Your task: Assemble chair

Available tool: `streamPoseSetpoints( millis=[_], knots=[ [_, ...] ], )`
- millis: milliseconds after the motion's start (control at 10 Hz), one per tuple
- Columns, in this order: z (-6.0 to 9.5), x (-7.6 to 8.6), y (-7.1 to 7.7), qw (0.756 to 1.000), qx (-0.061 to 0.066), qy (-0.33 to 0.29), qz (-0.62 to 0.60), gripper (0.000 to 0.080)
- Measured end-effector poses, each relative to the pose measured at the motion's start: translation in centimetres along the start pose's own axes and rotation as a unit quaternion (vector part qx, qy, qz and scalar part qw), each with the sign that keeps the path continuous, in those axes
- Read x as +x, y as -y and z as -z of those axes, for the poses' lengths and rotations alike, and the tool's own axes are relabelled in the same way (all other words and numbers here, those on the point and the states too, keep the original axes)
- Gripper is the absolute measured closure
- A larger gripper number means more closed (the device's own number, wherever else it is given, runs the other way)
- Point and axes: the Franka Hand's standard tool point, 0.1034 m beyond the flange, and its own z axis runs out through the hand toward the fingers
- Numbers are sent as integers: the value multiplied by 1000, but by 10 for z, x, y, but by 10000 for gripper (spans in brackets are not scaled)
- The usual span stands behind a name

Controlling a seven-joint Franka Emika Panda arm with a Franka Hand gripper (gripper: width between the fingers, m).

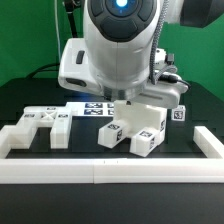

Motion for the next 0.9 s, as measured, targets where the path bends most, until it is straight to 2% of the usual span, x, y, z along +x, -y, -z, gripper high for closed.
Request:
streamPoseSetpoints(
  millis=[100,200,300,500,800,900],
  knots=[
    [0,0,-1,1000,0,0,0,320],
    [0,0,-1,1000,1,0,-1,199],
    [0,2,-3,1000,1,-1,0,199],
    [3,9,-15,1000,1,-10,7,153],
    [11,14,-33,1000,9,-15,13,150],
    [15,15,-40,1000,7,-20,19,150]
  ],
)
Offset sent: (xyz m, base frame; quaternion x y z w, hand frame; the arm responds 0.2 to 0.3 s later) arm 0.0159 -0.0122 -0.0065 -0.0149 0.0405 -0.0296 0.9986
